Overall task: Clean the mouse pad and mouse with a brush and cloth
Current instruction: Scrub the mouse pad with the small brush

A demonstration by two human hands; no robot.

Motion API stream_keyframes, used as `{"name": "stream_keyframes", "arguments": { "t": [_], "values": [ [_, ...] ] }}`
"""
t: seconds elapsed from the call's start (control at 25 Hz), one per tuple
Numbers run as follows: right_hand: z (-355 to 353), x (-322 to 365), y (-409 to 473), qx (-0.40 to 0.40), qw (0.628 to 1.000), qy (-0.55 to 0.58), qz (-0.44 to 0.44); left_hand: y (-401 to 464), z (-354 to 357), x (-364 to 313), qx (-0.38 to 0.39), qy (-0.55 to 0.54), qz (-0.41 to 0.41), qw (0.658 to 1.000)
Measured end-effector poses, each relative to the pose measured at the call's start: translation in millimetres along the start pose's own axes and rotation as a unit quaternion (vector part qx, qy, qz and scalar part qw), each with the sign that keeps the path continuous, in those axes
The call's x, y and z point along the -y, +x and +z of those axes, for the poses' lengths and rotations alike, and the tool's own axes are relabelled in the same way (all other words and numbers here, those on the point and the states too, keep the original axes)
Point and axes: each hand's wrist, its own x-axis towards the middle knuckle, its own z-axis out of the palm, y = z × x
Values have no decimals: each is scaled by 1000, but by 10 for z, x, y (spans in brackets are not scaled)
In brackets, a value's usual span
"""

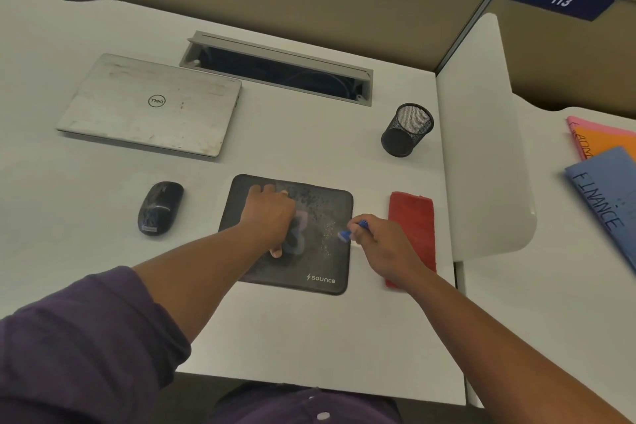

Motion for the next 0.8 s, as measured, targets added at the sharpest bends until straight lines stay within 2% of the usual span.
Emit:
{"name": "stream_keyframes", "arguments": {
  "t": [0.08,0.2,0.4,0.56,0.72,0.8],
  "values": [
    [-33,5,21,-13,1000,-8,-25,-7,5,-5,2,-9,-3,1000],
    [-40,3,32,51,998,-35,-8,-1,-13,-12,6,-2,4,1000],
    [-42,23,82,-39,998,-4,-45,5,-38,-9,8,-13,8,1000],
    [32,58,115,17,999,-35,-23,5,-39,-12,5,-2,9,1000],
    [3,90,145,-43,998,8,-37,6,-41,-13,4,-5,6,1000],
    [0,88,177,-5,1000,0,-10,6,-36,-14,3,-2,9,1000]
  ]
}}
